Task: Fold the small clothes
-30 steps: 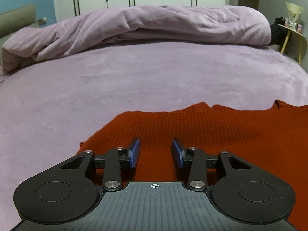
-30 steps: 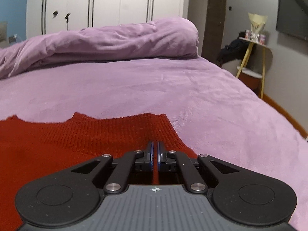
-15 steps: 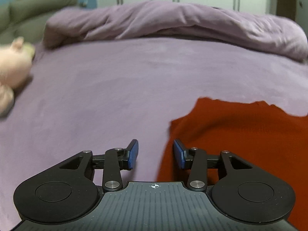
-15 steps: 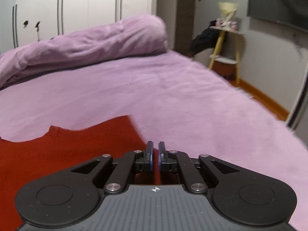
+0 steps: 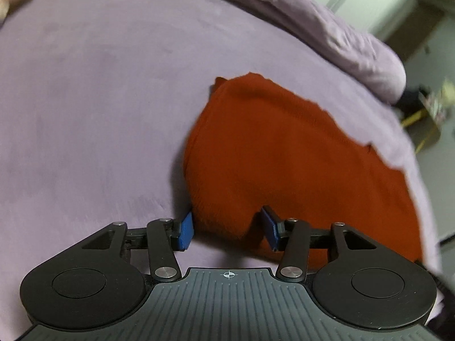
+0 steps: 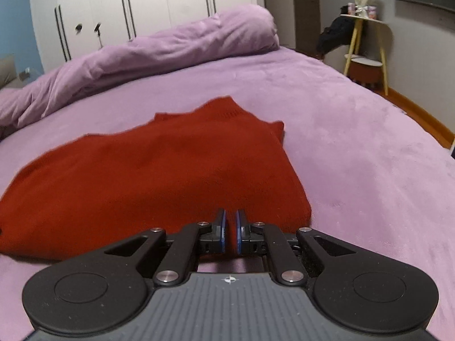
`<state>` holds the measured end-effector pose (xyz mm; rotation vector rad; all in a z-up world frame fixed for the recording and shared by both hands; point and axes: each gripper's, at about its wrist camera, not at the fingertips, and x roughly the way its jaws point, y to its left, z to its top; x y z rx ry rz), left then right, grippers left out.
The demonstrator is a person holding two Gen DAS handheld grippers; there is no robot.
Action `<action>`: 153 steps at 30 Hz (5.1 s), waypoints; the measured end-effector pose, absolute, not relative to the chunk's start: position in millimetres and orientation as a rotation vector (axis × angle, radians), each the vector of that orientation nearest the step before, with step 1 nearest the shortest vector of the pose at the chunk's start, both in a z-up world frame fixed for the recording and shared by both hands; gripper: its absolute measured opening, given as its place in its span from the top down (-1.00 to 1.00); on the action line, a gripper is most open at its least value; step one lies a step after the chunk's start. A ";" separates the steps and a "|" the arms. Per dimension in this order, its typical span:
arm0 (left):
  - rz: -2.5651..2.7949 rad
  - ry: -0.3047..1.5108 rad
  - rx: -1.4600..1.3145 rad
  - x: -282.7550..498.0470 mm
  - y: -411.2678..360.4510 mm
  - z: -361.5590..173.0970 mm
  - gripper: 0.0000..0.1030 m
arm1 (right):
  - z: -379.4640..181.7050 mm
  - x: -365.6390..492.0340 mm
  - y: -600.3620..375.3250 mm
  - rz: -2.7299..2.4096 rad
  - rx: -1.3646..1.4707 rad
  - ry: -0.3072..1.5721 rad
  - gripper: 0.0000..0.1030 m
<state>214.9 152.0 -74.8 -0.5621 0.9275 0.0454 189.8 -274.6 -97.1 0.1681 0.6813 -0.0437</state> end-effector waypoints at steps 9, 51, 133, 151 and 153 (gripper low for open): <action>-0.038 0.939 -0.944 211.5 181.2 -108.9 0.21 | -80.7 200.9 -208.8 0.152 0.177 0.661 0.87; -0.305 0.829 -0.126 272.5 -50.4 -42.1 0.45 | -70.4 196.5 -253.5 0.115 0.324 0.610 0.88; -0.274 0.987 -0.328 215.7 19.4 -44.4 -0.22 | -38.6 278.2 -219.7 0.234 0.054 0.624 0.73; -0.261 1.011 -0.242 229.1 -46.5 -64.1 -0.21 | -91.4 306.0 -284.2 0.168 0.257 0.753 0.74; -0.230 1.003 -0.241 228.3 -45.4 -63.4 -0.20 | -72.5 295.4 -271.9 0.149 0.155 0.666 0.76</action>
